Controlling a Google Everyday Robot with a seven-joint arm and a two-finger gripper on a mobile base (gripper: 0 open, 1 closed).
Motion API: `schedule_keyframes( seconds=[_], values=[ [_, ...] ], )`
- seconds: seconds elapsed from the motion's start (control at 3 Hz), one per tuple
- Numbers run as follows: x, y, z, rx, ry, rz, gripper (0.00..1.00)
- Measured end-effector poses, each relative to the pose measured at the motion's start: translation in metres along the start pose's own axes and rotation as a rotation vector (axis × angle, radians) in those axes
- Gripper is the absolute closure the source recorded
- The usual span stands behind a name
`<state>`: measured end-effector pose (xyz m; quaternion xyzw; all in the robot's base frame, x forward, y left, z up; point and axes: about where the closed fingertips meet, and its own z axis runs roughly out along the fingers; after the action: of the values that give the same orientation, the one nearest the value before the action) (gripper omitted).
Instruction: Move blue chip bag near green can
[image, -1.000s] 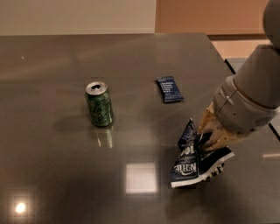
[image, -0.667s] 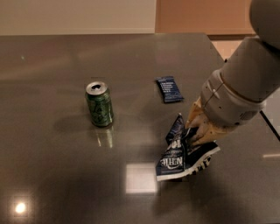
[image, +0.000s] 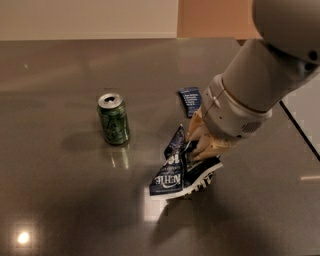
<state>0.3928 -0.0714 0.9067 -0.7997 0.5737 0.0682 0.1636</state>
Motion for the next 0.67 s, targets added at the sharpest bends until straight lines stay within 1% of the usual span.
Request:
schedule_keyframes(
  seconds=[0.33, 0.67],
  values=[
    [-0.018, -0.016, 0.010, 0.018, -0.013, -0.028, 1.00],
    [-0.028, -0.034, 0.021, 0.034, -0.016, -0.050, 1.00]
  ],
)
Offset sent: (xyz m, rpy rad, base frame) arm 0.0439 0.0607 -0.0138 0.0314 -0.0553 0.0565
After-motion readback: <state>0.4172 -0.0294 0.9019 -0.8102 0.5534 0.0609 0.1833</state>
